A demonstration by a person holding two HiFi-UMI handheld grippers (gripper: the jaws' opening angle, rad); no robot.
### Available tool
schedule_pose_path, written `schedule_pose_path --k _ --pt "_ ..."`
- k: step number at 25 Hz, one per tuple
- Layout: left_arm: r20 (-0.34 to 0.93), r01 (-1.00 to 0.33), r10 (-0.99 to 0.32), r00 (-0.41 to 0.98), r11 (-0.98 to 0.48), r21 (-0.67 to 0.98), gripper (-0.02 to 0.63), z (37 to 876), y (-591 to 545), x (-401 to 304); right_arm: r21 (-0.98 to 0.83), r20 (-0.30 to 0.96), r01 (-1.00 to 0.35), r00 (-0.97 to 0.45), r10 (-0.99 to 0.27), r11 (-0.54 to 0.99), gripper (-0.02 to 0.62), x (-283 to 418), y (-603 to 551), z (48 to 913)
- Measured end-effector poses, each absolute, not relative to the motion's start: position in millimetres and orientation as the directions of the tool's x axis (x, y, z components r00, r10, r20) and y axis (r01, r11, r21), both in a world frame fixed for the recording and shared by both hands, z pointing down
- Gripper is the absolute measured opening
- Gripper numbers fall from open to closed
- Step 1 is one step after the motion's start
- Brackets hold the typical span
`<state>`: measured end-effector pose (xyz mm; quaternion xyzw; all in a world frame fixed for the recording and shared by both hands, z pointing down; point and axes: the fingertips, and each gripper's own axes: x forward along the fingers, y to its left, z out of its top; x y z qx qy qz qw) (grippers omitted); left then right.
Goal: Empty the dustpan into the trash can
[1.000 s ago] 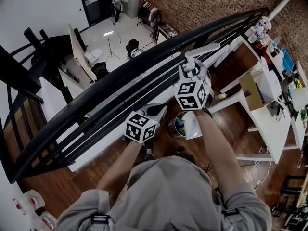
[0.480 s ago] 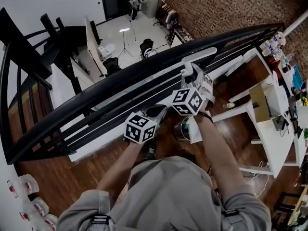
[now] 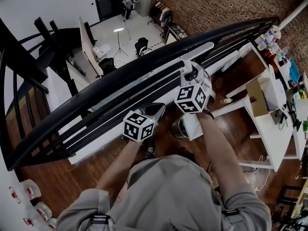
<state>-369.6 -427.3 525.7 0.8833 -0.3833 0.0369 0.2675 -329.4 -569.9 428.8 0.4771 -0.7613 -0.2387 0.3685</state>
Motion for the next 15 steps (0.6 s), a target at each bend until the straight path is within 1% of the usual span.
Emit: schedule_pose_path --k 8,12,15 --pt "0.272 -0.673 -0.626 0.731 -0.596 0.438 0.003 525 -434 -354 0.681 0.312 -0.614 -0.250 -0.917 0.399 0.097 -290 -575 412" --pt "0.279 -0.635 -0.575 0.769 -0.641 0.430 0.003 523 -437 -325 0.666 0.279 -0.659 -0.213 -0.936 0.349 0.097 -249 -570 394" --pt "0.283 -0.598 -0.527 0.801 -0.683 0.419 0.003 520 -439 -295 0.652 0.247 -0.701 -0.167 -0.955 0.291 0.097 -205 -562 378"
